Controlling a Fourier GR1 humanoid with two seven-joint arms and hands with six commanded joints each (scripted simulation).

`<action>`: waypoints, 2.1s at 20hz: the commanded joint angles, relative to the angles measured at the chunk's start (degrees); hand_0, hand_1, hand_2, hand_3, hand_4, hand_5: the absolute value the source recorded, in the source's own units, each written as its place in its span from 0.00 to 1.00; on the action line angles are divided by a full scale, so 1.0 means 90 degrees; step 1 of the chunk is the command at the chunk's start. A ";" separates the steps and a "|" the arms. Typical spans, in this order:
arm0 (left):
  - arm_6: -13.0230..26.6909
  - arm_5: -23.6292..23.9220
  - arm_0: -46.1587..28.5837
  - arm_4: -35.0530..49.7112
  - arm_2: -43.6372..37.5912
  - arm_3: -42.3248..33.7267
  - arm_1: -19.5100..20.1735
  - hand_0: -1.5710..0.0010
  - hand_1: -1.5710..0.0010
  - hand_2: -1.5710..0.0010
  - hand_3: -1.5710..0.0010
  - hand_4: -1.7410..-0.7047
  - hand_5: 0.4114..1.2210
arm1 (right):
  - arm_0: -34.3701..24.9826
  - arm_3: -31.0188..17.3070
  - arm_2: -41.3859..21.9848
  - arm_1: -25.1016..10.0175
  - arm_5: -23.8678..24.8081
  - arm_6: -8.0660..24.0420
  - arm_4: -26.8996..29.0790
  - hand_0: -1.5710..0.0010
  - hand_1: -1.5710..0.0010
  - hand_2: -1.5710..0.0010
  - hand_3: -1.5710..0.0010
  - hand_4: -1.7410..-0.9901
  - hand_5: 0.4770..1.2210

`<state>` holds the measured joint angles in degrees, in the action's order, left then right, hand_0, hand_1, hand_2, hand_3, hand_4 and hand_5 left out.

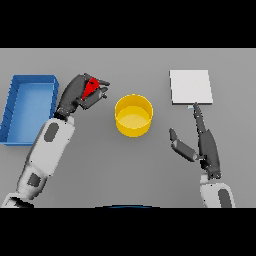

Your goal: Pick up the red beaker and tilt it to pour out 1 green nut into yellow bowl. Pick up the yellow bowl and place it on the metallic measuring scale.

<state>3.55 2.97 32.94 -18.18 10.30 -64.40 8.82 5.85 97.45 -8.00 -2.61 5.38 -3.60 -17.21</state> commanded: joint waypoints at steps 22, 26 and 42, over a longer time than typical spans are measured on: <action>0.0428 -0.1553 0.2649 -0.3632 0.3697 0.1241 0.1036 0.00 0.00 0.00 0.15 0.03 0.99 | 0.0008 -0.0032 0.0130 0.0102 -0.0097 -0.0061 0.0355 1.00 1.00 1.00 1.00 0.60 0.26; -0.0010 -0.1856 0.3007 -0.4072 0.4374 0.1453 0.1074 0.00 0.00 0.00 0.06 0.01 1.00 | 0.0136 -0.0091 0.0076 0.0274 -0.0109 -0.0229 0.0452 1.00 1.00 1.00 1.00 0.60 0.23; -0.0678 -0.2373 0.4375 -0.5380 0.6382 0.2301 0.0742 0.00 0.00 0.00 0.00 0.01 1.00 | 0.0064 -0.0108 0.0068 0.0235 0.0189 -0.0018 0.0067 1.00 1.00 1.00 1.00 0.70 0.15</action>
<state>-2.63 -18.46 72.30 -66.49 67.74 -43.70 15.50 6.43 96.48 -7.39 -0.48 7.07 -3.83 -16.60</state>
